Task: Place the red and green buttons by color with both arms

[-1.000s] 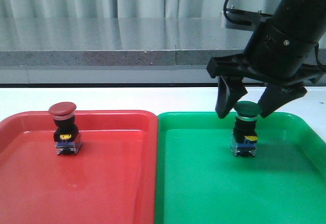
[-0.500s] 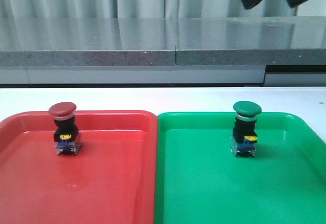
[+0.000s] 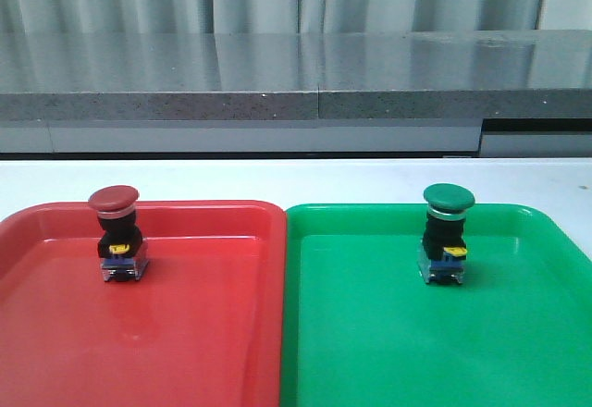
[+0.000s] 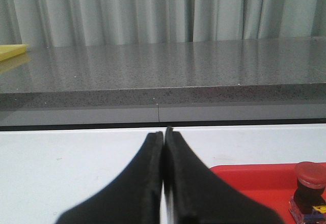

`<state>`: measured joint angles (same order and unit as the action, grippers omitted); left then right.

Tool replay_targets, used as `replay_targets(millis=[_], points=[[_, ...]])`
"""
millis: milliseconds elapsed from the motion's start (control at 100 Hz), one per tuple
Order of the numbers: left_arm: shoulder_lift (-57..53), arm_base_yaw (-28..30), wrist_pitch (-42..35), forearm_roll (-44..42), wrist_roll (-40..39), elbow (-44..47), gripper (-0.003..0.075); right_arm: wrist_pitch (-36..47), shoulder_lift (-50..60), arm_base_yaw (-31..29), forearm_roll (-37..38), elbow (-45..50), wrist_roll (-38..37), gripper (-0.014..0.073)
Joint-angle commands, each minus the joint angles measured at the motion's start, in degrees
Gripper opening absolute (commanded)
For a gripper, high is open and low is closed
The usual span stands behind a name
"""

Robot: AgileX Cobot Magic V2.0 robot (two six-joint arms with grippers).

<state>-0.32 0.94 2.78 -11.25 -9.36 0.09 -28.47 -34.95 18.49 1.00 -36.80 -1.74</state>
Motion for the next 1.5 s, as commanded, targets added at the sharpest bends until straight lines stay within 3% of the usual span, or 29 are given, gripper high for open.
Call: replay_targets(millis=[0, 160, 890, 1059, 1489], points=[[-1.64, -0.44, -4.64, 0.57, -0.19, 2.41, -0.0019, 1.93, 4.83, -0.51, 0.51, 0.74, 0.05, 0.0146], [-1.64, -0.44, -4.64, 0.57, -0.19, 2.41, -0.0019, -0.02, 11.65, -0.51, 0.51, 3.37, 0.05, -0.0077], [-1.64, -0.44, -4.64, 0.57, -0.19, 2.41, -0.0019, -1.1, 13.7, -0.51, 0.98, 3.56, 0.05, -0.0069], [-1.64, -0.44, -4.64, 0.57, -0.19, 2.41, -0.0019, 4.53, 15.66, -0.97, 4.67, 7.48, 0.05, -0.0069], [-1.64, -0.44, -4.64, 0.57, -0.19, 2.41, -0.0019, 19.82, 30.69, -16.52, -0.28, 26.7, 0.05, -0.0069]])
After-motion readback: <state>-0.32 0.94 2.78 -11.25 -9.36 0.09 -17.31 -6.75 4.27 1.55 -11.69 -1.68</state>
